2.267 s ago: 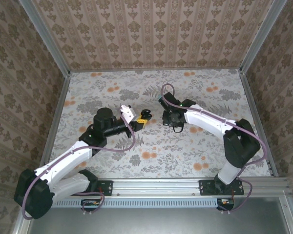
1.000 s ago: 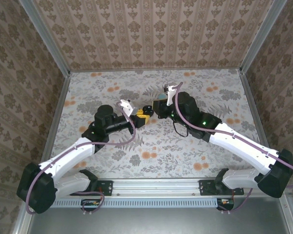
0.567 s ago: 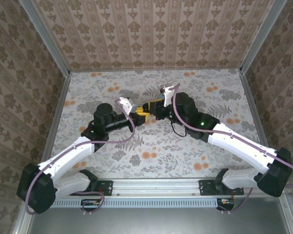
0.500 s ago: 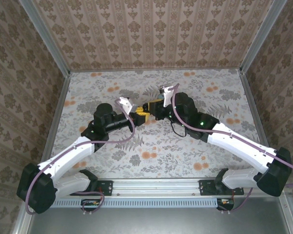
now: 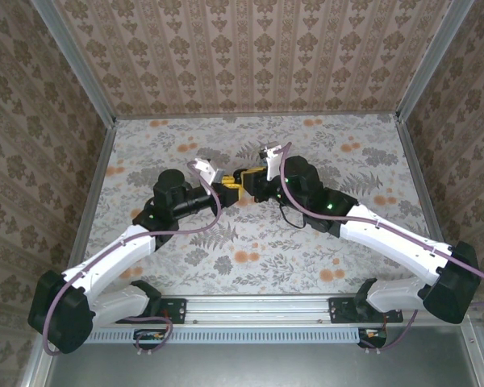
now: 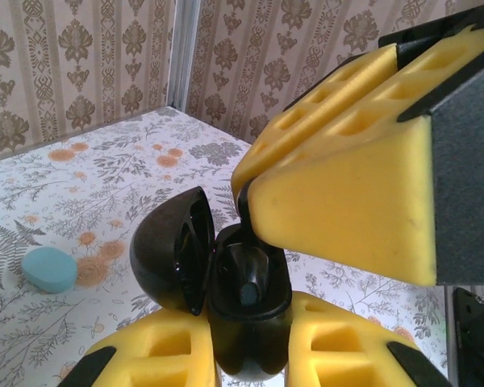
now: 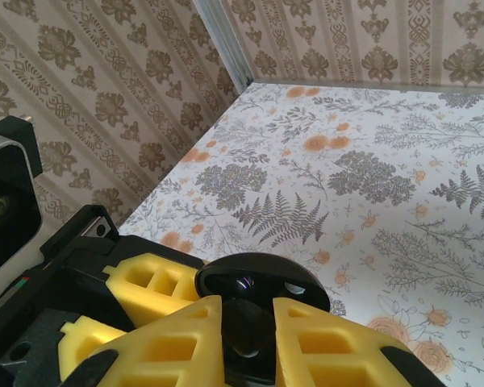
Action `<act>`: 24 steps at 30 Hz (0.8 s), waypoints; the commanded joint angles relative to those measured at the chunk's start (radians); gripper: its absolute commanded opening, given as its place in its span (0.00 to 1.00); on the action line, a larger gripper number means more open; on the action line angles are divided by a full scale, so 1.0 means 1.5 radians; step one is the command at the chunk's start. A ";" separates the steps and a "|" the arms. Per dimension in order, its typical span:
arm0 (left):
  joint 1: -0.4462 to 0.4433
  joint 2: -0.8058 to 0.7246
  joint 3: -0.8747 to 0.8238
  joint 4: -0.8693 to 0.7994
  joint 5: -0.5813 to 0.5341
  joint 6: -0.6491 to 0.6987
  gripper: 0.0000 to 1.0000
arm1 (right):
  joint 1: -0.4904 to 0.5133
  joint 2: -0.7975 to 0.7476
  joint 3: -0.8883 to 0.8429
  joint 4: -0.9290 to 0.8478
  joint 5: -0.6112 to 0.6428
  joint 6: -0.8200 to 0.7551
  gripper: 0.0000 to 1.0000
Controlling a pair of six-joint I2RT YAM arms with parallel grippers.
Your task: Insert the wireless bluetooth earbuds into the charging case
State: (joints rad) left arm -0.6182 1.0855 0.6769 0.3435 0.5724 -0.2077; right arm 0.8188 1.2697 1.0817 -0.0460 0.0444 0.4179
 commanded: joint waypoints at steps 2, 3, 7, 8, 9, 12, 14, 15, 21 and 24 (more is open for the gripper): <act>0.009 -0.014 0.025 0.029 -0.008 -0.024 0.00 | 0.005 0.002 -0.018 0.014 -0.026 -0.010 0.18; 0.009 -0.013 0.025 0.030 -0.009 -0.025 0.00 | 0.006 0.001 -0.020 0.016 -0.028 -0.010 0.18; 0.011 -0.014 0.023 0.036 -0.013 -0.032 0.00 | 0.007 0.001 -0.030 0.020 -0.035 -0.007 0.18; 0.011 -0.014 0.022 0.037 -0.013 -0.032 0.00 | 0.008 0.001 -0.032 0.021 -0.035 -0.007 0.19; 0.012 -0.014 0.023 0.037 -0.013 -0.032 0.00 | 0.009 0.000 -0.035 0.023 -0.035 -0.007 0.19; 0.012 -0.014 0.023 0.039 -0.012 -0.035 0.00 | 0.011 -0.002 -0.042 0.031 -0.036 -0.007 0.23; 0.013 -0.013 0.023 0.041 -0.014 -0.034 0.00 | 0.012 -0.003 -0.044 0.034 -0.037 -0.010 0.25; 0.013 -0.013 0.023 0.040 -0.014 -0.034 0.00 | 0.012 -0.001 -0.044 0.035 -0.039 -0.010 0.25; 0.013 -0.011 0.022 0.041 -0.014 -0.036 0.00 | 0.014 -0.002 -0.041 0.035 -0.037 -0.010 0.29; 0.013 -0.011 0.020 0.040 -0.015 -0.035 0.00 | 0.014 -0.005 -0.027 0.020 -0.027 -0.006 0.34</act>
State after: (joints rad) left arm -0.6071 1.0855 0.6769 0.3374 0.5682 -0.2436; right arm 0.8268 1.2697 1.0386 0.0212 0.0204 0.4145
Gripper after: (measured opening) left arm 0.184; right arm 0.328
